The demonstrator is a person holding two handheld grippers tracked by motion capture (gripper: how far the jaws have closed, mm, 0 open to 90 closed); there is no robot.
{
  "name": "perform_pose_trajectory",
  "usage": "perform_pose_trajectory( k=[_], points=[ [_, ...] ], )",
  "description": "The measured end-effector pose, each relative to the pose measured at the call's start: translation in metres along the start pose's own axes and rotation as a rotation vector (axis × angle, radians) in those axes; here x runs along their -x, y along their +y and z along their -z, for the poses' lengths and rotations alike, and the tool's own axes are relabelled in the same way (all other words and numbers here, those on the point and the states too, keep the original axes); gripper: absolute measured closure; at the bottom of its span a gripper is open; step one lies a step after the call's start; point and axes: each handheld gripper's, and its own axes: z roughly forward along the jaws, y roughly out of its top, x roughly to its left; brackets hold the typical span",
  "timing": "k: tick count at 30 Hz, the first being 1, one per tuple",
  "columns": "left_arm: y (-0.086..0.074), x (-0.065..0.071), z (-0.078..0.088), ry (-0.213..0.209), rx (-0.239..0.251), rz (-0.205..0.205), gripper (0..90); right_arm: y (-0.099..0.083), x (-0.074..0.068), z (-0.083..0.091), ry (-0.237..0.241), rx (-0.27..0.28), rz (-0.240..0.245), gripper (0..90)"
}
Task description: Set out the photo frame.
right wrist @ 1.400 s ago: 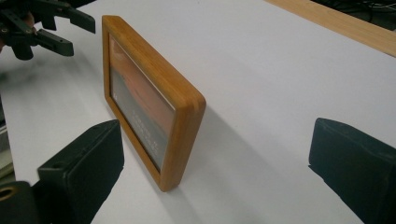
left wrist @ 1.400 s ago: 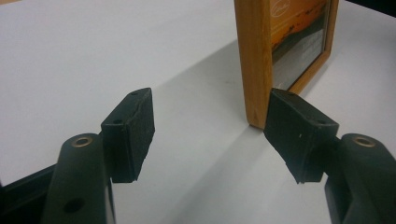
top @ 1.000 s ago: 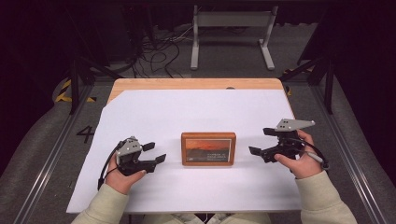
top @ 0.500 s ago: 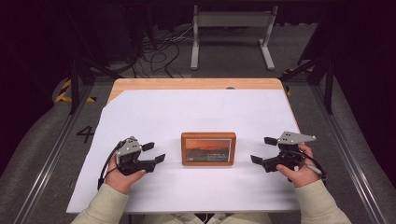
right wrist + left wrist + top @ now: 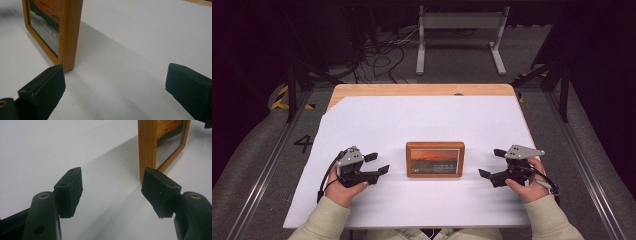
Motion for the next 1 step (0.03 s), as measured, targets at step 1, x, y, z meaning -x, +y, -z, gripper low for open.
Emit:
perform_pose_trajectory(
  k=[1],
  points=[
    [0.0000, 0.0000, 0.0000, 0.000, 0.000, 0.000, 33.2, 0.0000, 0.0000, 0.0000, 0.000, 0.000, 0.000, 3.4]
  ],
)
